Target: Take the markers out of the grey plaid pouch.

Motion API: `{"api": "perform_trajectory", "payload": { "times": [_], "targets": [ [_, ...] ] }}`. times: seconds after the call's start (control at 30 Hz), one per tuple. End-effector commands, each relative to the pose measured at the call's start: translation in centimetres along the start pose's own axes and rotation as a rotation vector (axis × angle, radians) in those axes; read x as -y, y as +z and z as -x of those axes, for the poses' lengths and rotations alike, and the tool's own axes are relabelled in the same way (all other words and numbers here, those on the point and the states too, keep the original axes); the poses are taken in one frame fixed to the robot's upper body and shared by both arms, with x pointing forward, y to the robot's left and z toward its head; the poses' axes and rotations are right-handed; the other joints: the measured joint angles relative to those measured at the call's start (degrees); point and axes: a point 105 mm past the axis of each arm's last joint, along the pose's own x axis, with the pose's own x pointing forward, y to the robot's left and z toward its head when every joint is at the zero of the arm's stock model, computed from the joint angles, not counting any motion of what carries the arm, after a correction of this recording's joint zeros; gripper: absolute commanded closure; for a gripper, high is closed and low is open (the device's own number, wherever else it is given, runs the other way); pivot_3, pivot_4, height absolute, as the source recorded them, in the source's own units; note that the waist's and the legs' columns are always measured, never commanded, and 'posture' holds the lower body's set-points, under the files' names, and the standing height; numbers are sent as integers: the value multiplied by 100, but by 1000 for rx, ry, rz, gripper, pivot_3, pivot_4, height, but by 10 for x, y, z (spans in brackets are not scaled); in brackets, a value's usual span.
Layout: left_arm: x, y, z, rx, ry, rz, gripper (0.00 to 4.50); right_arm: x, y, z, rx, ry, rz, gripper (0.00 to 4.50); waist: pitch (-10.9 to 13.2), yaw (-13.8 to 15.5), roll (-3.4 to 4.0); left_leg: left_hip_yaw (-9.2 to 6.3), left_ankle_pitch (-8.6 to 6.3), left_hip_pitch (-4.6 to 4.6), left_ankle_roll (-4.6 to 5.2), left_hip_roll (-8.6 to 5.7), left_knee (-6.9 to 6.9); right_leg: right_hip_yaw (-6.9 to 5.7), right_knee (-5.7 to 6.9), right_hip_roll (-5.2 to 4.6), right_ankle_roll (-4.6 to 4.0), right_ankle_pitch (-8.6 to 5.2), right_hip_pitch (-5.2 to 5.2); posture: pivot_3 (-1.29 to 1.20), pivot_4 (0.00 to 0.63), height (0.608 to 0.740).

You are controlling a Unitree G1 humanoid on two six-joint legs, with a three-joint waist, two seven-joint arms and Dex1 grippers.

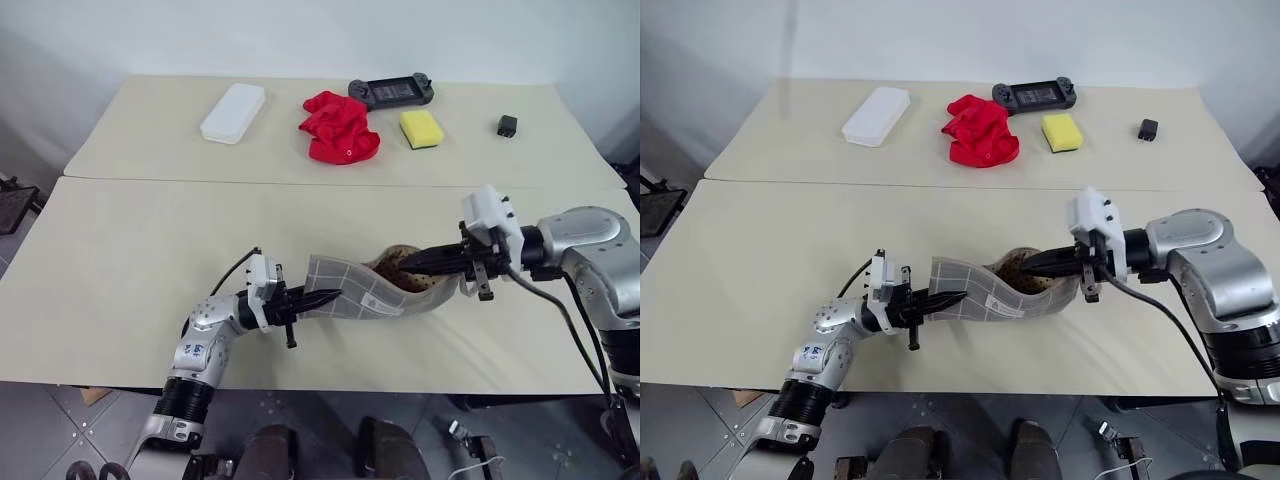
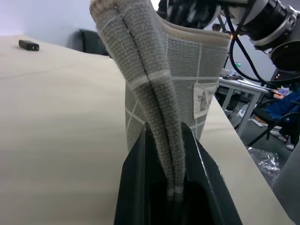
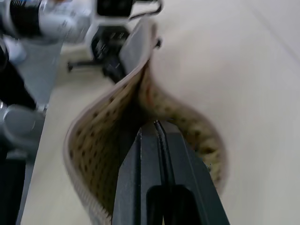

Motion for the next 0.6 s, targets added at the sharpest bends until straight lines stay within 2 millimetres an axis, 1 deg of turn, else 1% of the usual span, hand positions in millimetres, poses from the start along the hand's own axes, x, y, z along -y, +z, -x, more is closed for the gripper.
{"api": "perform_trajectory", "payload": {
  "times": [0.03, 0.1, 0.2, 0.27, 0.3, 0.33, 0.37, 0.43, 0.53, 0.6],
  "targets": [
    [3, 3, 2, -19, -4, -43, 4500, -2, -2, -1, -72, 46, 96, 4463, 0, -1, 0, 0, 0, 1, 0, 1, 0, 0, 1, 1, 0, 0, 0, 0, 150, 740],
    [3, 4, 2, -16, -3, -44, 4500, 3, -9, -4, -151, 26, 82, 4463, 0, -9, 0, 1, 0, 2, 0, 2, 0, 0, 1, 1, 0, 0, 0, 0, 150, 740],
    [4, 4, 2, -19, -3, -50, 4500, 6, -11, -10, -206, 30, 90, 4463, 0, -7, 0, 1, 0, 3, 0, 4, 2, 1, 2, 2, 0, 0, 0, 0, 150, 740],
    [6, 3, 3, -32, -12, -67, 4500, -2, -16, -15, -302, 97, 74, 4463, 0, -9, 0, 1, 0, 2, 0, 4, 2, 1, 2, 2, 0, 0, 0, 0, 150, 740],
    [7, 3, 3, -41, -20, -75, 4500, -3, -13, -20, -310, 99, 85, 4463, 0, -10, 0, 0, 0, 2, 0, 4, 2, 1, 1, 1, 0, 0, 0, 0, 150, 740],
    [8, 2, 3, -46, -25, -80, 4500, -3, -11, -24, -310, 96, 95, 4114, 0, -13, 0, -1, 0, 2, 0, 6, 2, 0, 1, 2, -1, 0, 0, 0, 150, 740],
    [11, 1, 4, -51, -33, -85, 4500, -6, -10, -26, -323, 109, 93, 3932, 0, -12, 0, -1, 0, 2, -1, 7, 2, 1, 1, 2, -1, 0, -1, 0, 150, 740],
    [15, 0, 4, -58, -41, -96, 4500, -13, -10, -29, -349, 138, 95, 3296, 0, -11, 0, -4, 0, 2, -1, 7, 2, 0, 1, 2, -1, 0, 0, 0, 150, 740],
    [17, -1, 4, -62, -42, -115, 4500, -13, -9, -33, -357, 123, 93, 2287, 0, -8, 1, -11, 0, 2, -1, 6, 2, 1, 1, 1, -2, 1, 0, 0, 150, 740],
    [17, 0, 4, -63, -40, -128, 4500, -13, -10, -34, -372, 124, 96, 2287, 0, -8, 0, -13, 0, 2, -1, 6, 4, 2, 1, 1, -3, 1, 0, 0, 150, 740]
  ]
}}
